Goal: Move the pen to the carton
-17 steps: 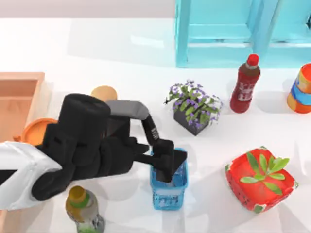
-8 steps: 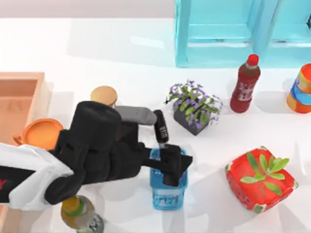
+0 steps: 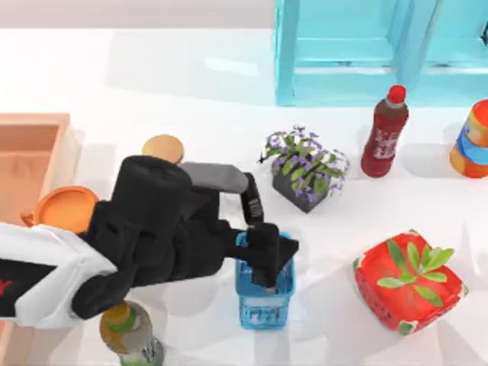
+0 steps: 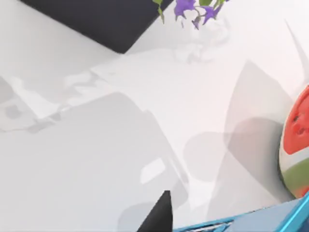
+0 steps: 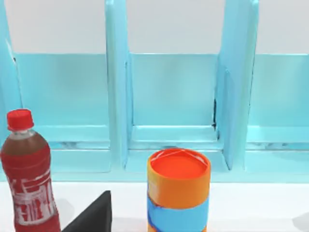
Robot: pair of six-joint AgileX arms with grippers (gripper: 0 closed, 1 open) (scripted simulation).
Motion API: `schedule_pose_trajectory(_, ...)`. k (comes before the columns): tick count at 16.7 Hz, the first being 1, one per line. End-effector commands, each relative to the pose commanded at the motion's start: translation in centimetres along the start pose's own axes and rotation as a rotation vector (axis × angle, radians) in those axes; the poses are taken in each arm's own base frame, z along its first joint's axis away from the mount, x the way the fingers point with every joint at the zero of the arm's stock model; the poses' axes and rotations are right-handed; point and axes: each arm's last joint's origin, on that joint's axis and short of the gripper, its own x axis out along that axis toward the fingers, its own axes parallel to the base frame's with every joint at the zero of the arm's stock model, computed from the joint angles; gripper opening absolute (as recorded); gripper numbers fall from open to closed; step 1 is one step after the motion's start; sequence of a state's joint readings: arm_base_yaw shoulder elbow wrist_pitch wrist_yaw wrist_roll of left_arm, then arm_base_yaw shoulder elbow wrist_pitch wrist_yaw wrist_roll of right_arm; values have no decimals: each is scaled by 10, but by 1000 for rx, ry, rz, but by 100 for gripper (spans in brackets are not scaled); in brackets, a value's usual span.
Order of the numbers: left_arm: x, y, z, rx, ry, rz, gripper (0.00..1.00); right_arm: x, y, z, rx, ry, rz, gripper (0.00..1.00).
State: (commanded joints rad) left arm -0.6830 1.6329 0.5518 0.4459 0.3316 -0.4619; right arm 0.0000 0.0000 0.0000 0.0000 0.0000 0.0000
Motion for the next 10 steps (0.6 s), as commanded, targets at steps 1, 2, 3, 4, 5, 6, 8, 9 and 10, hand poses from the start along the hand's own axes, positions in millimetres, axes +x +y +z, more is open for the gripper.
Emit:
schedule_pose_trajectory(1, 0, 0, 0, 0, 0, 0, 25, 0, 0, 0, 0, 0, 0, 100)
schedule_pose_trajectory(2, 0, 0, 0, 0, 0, 0, 17, 0, 0, 0, 0, 0, 0, 100)
schedule_pose_trajectory(3, 0, 0, 0, 0, 0, 0, 10, 0, 0, 0, 0, 0, 0, 100)
schedule_pose_trajectory(4, 0, 0, 0, 0, 0, 0, 2, 0, 0, 0, 0, 0, 0, 100)
schedule_pose_trajectory(5, 0, 0, 0, 0, 0, 0, 0, 0, 0, 0, 0, 0, 0, 100)
schedule_pose_trajectory(6, 0, 0, 0, 0, 0, 0, 0, 0, 0, 0, 0, 0, 0, 100)
schedule_pose_trajectory(8, 0, 0, 0, 0, 0, 0, 0, 0, 0, 0, 0, 0, 0, 100)
schedule_pose_trajectory(9, 0, 0, 0, 0, 0, 0, 0, 0, 0, 0, 0, 0, 0, 100)
schedule_pose_trajectory(10, 0, 0, 0, 0, 0, 0, 0, 0, 0, 0, 0, 0, 0, 100)
